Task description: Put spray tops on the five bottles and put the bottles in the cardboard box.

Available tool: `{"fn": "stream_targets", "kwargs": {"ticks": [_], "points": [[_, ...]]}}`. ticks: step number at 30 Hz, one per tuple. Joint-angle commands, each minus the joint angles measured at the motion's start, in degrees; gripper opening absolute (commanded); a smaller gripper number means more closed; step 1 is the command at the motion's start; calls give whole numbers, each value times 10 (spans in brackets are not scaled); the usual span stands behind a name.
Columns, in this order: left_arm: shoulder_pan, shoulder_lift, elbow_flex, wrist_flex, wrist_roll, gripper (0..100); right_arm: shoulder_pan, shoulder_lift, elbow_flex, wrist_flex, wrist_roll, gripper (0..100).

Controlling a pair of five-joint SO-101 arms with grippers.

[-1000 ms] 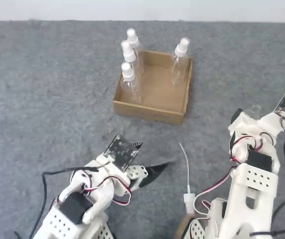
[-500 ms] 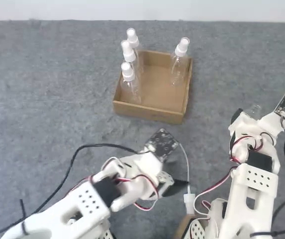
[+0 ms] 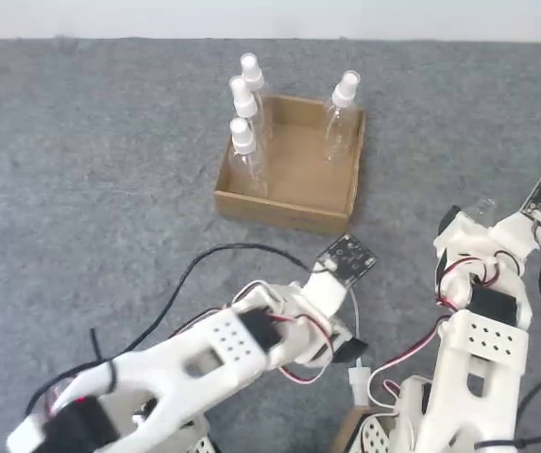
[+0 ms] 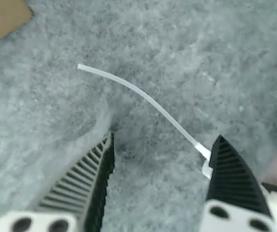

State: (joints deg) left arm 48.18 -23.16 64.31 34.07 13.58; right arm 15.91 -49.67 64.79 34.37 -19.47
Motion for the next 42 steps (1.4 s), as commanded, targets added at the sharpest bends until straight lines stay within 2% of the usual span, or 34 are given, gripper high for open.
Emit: {"fn": "stream_targets", "kwargs": {"ticks": [1,6,14,21,27,32,38,42], "points": [[3,77,-102,27,36,297,5,-24,-4,-15,-5,26],[0,171,-196,91,37,290,5,-24,-4,-15,-5,26],[-18,229,-250,139,34,100,5,-24,-4,-12,-4,26],[-102,229,-253,156,33,94,5,-23,-4,-11,-4,26],[-139,229,-253,180,33,92,5,-22,-4,-11,-4,26],[-173,229,-254,183,11,7,5,-22,-4,-11,-4,26],[-224,226,-254,185,-4,10,3,-21,-4,-11,-3,26],[-282,178,-248,230,-8,10,2,-25,7,-15,-3,26]]}}
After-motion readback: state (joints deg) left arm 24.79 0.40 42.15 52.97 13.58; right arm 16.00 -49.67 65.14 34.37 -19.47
